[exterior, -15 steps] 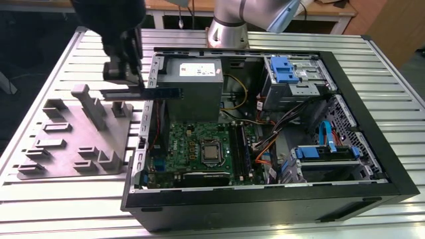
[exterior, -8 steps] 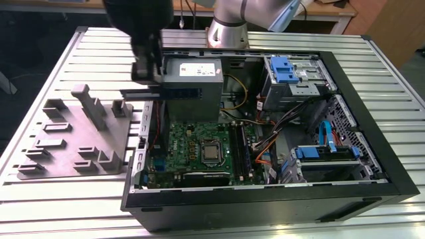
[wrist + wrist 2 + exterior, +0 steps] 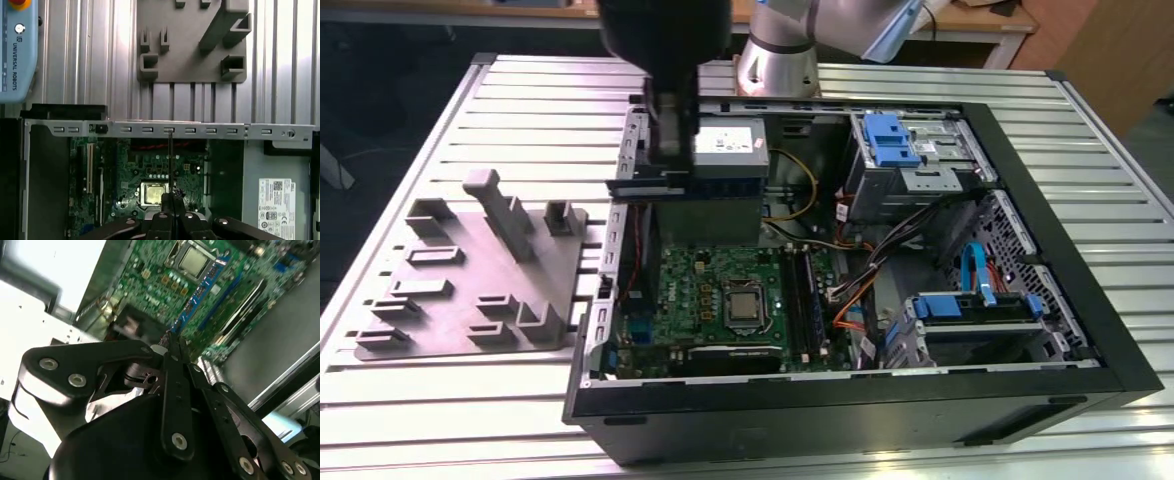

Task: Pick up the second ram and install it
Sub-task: 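Pick up the second ram and move it above second insertion slot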

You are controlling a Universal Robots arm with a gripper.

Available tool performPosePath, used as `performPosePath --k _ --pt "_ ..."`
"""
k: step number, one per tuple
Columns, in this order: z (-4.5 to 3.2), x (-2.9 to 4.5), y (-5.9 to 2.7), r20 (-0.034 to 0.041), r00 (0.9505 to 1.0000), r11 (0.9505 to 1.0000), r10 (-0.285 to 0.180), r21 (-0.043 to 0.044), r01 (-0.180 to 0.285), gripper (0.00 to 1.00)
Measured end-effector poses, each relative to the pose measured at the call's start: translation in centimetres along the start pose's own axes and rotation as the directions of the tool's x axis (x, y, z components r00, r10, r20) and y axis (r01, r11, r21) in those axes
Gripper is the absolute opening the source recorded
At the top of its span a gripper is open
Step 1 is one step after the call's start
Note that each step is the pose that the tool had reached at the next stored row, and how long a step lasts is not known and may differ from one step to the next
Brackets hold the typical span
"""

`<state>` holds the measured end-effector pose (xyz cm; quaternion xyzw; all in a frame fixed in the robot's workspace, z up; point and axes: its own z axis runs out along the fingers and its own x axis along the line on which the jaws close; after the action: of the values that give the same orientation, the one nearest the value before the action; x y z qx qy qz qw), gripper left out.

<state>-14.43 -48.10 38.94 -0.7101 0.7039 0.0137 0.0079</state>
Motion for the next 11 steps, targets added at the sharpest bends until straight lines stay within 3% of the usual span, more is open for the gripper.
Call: performPosePath --k 8,11 --pt "0.02 0.03 -3.52 0.0000 1.0000 1.0000 0.000 -0.0010 0.000 0.11" --pt "0.04 0.04 -4.23 0.0001 1.0000 1.0000 0.000 -0.0010 0.000 0.11"
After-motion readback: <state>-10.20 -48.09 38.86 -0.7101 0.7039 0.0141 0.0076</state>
